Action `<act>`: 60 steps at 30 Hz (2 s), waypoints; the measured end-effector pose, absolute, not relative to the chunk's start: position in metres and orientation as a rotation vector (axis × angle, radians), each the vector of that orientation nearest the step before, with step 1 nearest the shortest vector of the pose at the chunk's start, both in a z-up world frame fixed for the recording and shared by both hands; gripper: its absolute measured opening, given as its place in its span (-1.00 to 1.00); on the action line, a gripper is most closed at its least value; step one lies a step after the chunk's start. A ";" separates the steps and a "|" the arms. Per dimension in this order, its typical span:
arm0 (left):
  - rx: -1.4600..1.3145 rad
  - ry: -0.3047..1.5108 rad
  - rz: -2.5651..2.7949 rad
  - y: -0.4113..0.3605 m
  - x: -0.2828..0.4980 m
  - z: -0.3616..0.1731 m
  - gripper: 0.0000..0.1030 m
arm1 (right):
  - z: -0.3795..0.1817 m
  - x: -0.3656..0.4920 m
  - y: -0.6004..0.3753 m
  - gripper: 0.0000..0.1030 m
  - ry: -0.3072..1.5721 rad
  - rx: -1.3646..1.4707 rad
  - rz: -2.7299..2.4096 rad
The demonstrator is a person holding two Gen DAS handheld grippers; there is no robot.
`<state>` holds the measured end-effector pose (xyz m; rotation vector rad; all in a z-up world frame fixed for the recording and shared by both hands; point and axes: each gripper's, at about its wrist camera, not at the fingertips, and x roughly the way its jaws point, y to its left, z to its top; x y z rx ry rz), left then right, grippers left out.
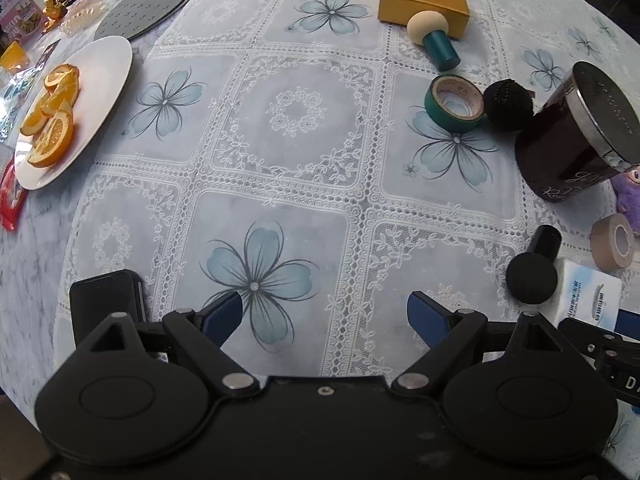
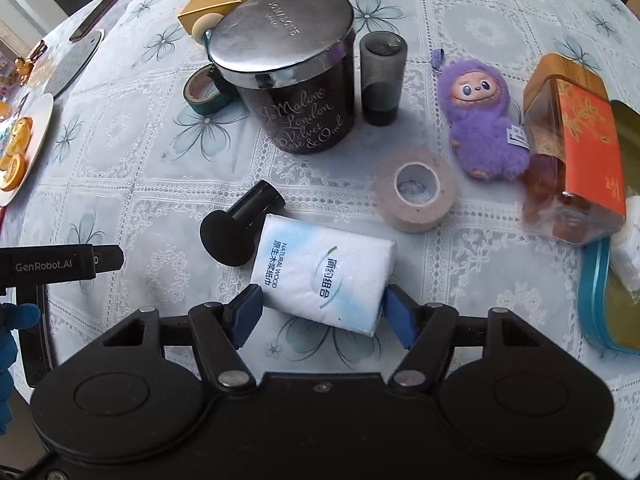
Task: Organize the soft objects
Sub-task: 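Grasp the white tissue pack with the right tool, then grasp the black round sponge brush with the left tool while the right tool lifts the tissue pack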
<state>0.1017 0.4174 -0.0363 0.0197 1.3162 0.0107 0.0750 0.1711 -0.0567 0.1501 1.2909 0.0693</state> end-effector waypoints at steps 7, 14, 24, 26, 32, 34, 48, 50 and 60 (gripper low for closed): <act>-0.005 1.277 -0.020 0.413 0.099 -0.028 0.76 | -0.048 0.076 0.170 0.22 1.266 0.098 0.102; -0.020 1.264 -0.004 0.419 0.097 -0.027 0.76 | -0.025 0.054 0.189 0.23 1.075 -0.267 0.339; -0.090 1.288 0.077 0.427 0.081 -0.029 0.76 | -0.062 0.074 0.219 0.21 1.042 -0.650 0.635; -0.095 1.295 0.061 0.421 0.082 -0.027 0.76 | -0.071 0.080 0.220 0.19 1.084 -0.649 0.660; -0.011 1.264 -0.038 0.380 0.094 -0.022 0.76 | -0.066 0.082 0.196 0.01 1.162 -0.444 0.622; 0.005 1.265 -0.077 0.365 0.099 -0.024 0.76 | -0.061 0.077 0.184 0.01 1.177 -0.373 0.580; 0.061 1.323 -0.280 0.301 0.123 -0.060 0.19 | -0.046 0.032 0.136 0.01 1.206 -0.071 0.296; 0.096 1.306 -0.281 0.300 0.123 -0.059 -0.08 | -0.044 0.029 0.134 0.01 1.194 -0.054 0.274; 0.054 1.334 -0.243 0.321 0.100 -0.043 -0.38 | -0.032 0.011 0.121 0.01 1.141 0.012 0.230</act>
